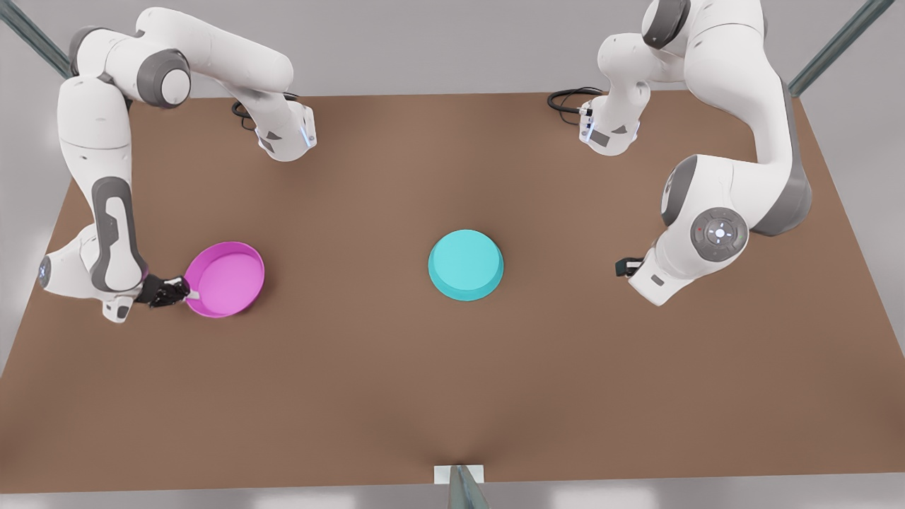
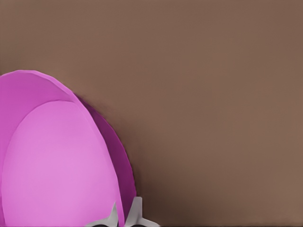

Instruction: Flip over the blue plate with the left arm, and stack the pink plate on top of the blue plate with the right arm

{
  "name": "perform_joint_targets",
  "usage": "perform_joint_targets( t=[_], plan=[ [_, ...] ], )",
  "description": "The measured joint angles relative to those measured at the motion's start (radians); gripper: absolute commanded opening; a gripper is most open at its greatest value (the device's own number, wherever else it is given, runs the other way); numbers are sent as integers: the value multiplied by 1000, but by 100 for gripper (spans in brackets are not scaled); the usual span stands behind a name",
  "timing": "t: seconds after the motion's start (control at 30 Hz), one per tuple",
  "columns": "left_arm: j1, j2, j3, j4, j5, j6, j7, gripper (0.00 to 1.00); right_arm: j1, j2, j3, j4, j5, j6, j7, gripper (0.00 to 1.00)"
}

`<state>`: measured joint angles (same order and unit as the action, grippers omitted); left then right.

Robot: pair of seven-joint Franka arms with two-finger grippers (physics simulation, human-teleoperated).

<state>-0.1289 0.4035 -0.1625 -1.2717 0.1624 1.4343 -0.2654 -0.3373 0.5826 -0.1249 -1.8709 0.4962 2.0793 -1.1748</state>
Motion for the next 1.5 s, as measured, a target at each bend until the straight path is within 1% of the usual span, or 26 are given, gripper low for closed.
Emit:
perform_joint_targets(
  t=[0.17, 0.43, 0.57, 0.8, 1.13, 1.33, 1.5],
  plan=[
    [0, -6, 2, 2, -1, -5, -9, 100, 59, -27, 2, -25, 25, 0, 42, 21],
    [0, -6, 6, 0, -1, -14, -17, 100, 151, -43, 4, -19, 69, 0, 133, 21],
    [0, -5, 6, 0, -1, -14, -21, 100, 152, -43, 46, -23, 98, 1, 147, 21],
    [2, -5, 8, 2, 0, -12, -18, 100, 220, -63, 51, -25, 135, 1, 222, 21],
    [3, -4, 26, 2, 0, -8, -10, 100, 398, -114, 50, -31, 181, 9, 328, 21],
    [10, 2, 46, 3, 0, 6, -2, 100, 537, -135, 48, -31, 213, 42, 414, 21],
    [14, 8, 57, 2, -1, 6, -2, 100, 587, -171, 49, -42, 216, 59, 440, 21]
  ],
)
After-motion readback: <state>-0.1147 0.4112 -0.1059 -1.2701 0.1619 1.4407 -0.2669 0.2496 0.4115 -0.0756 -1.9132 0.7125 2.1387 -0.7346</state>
